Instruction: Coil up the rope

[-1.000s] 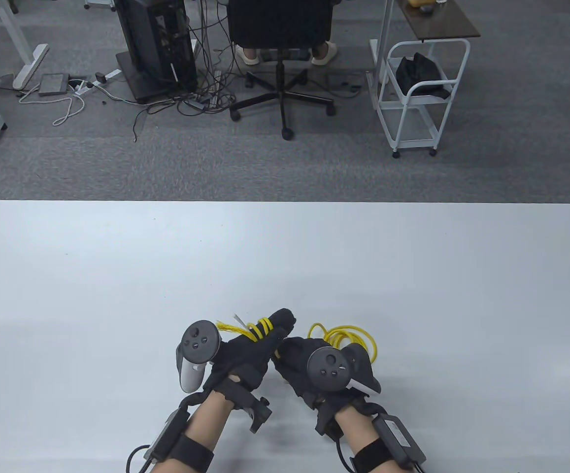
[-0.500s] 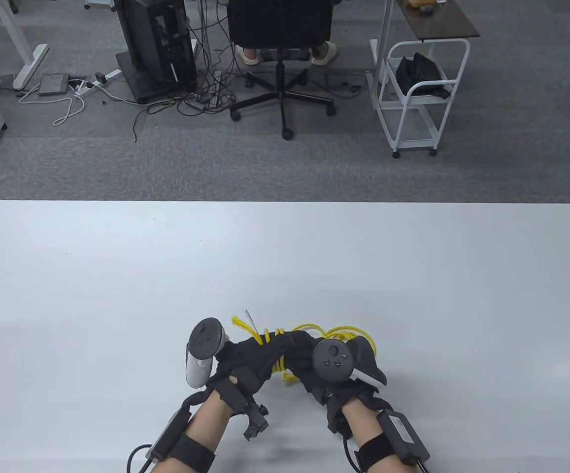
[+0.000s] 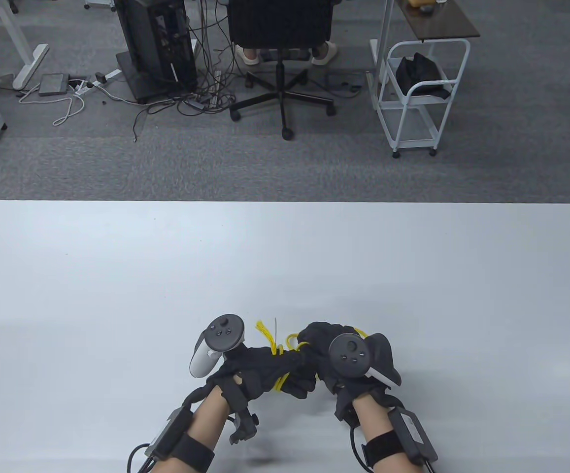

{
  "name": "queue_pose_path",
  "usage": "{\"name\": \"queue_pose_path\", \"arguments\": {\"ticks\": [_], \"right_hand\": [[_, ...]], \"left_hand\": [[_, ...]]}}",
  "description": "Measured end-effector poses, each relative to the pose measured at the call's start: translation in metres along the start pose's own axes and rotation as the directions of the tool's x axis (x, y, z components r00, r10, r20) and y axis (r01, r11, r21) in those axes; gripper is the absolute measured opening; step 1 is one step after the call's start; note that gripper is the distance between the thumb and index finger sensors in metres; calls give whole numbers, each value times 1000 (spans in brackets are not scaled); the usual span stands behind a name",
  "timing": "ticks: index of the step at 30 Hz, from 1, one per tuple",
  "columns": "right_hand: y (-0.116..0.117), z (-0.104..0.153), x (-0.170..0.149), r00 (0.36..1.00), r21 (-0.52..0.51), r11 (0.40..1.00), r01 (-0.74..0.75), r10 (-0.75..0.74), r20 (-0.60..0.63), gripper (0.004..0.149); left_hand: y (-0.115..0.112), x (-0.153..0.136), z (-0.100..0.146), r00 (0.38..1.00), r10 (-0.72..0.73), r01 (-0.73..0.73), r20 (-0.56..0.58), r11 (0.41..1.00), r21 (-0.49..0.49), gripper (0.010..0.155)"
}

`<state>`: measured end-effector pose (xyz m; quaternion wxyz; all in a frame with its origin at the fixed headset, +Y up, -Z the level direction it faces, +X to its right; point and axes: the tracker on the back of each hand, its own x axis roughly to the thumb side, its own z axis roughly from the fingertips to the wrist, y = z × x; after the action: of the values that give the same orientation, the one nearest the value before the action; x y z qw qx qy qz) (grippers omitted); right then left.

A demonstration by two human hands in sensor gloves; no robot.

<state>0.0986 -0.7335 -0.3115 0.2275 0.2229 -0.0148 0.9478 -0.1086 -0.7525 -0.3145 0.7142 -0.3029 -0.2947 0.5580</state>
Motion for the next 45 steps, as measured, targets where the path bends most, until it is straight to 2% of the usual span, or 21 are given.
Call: {"name": "queue_pose_path", "arguments": {"ticks": [6, 10, 15, 23, 27, 33, 39, 45], "right_hand": [[-2, 0, 3, 1000, -33, 999, -5, 5, 14, 40], [-2, 0, 7, 999, -55, 998, 25, -24, 28, 40], [-3, 1, 13, 990, -88, 986, 138, -135, 38, 40], [0, 1, 24, 984, -85, 983, 161, -153, 86, 41], [1, 3, 29, 987, -101, 986, 135, -125, 105, 42], [1, 4, 30, 989, -120, 988, 101, -87, 121, 43], [6, 5, 38, 987, -102, 993, 58, -42, 158, 42], [11, 4, 44, 984, -69, 998, 15, -2, 179, 41]], "left_hand": [[-1, -4, -1, 992, -82, 77, -99, 996, -51, 60], [0, -7, -1, 981, -112, 108, -157, 994, -35, 64], [4, -10, 2, 978, -90, 94, -186, 995, 14, 70], [11, -9, 10, 985, -35, 67, -166, 979, 195, 71], [15, -5, 14, 981, -82, 130, -173, 949, 286, 67], [16, -1, 18, 984, -85, 145, -159, 898, 416, 63], [19, 1, 24, 993, -37, 90, -110, 848, 523, 56], [24, 4, 30, 998, -40, 55, -39, 812, 582, 49]]}}
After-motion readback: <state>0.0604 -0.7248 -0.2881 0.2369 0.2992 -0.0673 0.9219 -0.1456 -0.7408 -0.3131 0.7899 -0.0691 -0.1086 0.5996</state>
